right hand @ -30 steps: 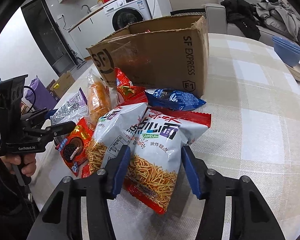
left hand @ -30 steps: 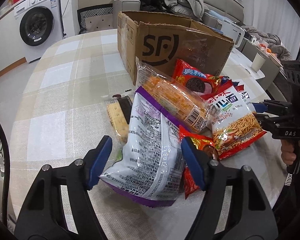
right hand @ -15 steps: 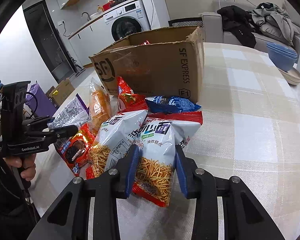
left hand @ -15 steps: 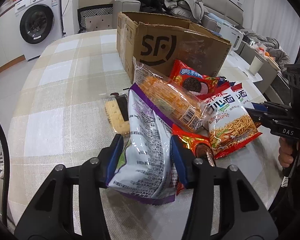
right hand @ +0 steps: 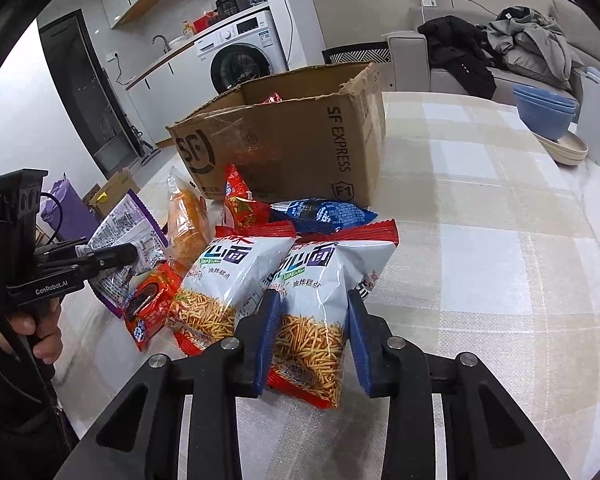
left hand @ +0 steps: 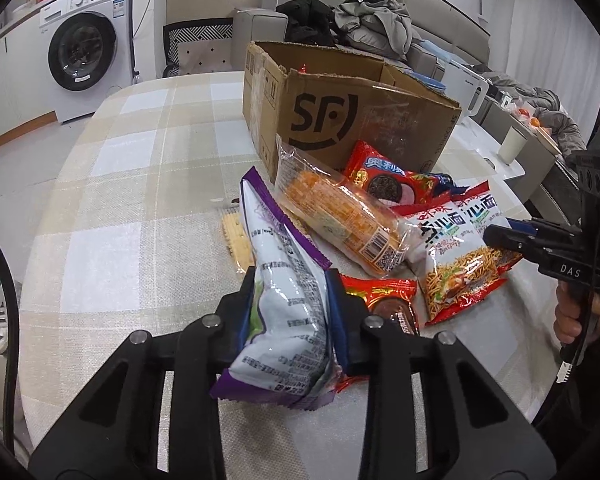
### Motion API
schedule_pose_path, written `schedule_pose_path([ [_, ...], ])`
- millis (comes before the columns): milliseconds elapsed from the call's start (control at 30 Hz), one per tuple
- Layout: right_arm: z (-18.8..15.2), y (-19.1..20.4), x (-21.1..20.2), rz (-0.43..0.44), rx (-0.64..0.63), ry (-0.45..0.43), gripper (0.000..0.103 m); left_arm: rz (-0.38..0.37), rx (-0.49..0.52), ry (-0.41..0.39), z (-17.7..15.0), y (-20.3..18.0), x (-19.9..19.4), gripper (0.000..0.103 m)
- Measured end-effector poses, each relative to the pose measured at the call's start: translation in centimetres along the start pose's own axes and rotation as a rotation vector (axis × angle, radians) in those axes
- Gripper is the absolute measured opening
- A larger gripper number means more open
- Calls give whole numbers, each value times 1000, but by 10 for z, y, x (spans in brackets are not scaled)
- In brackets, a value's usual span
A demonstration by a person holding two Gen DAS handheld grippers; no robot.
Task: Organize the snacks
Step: 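Lift the purple-edged bag with the left tool while the right tool lifts the noodle bag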
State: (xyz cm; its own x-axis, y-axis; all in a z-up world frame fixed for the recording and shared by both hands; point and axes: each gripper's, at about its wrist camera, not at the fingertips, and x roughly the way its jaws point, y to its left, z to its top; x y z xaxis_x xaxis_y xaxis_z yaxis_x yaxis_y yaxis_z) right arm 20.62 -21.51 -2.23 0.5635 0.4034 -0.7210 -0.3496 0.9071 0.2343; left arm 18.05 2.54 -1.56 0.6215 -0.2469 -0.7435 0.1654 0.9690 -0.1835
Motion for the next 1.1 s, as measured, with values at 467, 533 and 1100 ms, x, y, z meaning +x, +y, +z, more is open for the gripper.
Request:
schedule_pose_path([
  [467, -4, -10, -16, -29, 14, -33, 28, 4, 0, -23, 0, 0, -15, 27],
  [533, -5, -12, -18, -35, 15, -36, 28, -2, 2, -27, -1, -1, -16, 26],
  [1100, -10, -16, -5, -79, 21, 60, 60, -11, 21, -17, -2, -6, -14, 25],
])
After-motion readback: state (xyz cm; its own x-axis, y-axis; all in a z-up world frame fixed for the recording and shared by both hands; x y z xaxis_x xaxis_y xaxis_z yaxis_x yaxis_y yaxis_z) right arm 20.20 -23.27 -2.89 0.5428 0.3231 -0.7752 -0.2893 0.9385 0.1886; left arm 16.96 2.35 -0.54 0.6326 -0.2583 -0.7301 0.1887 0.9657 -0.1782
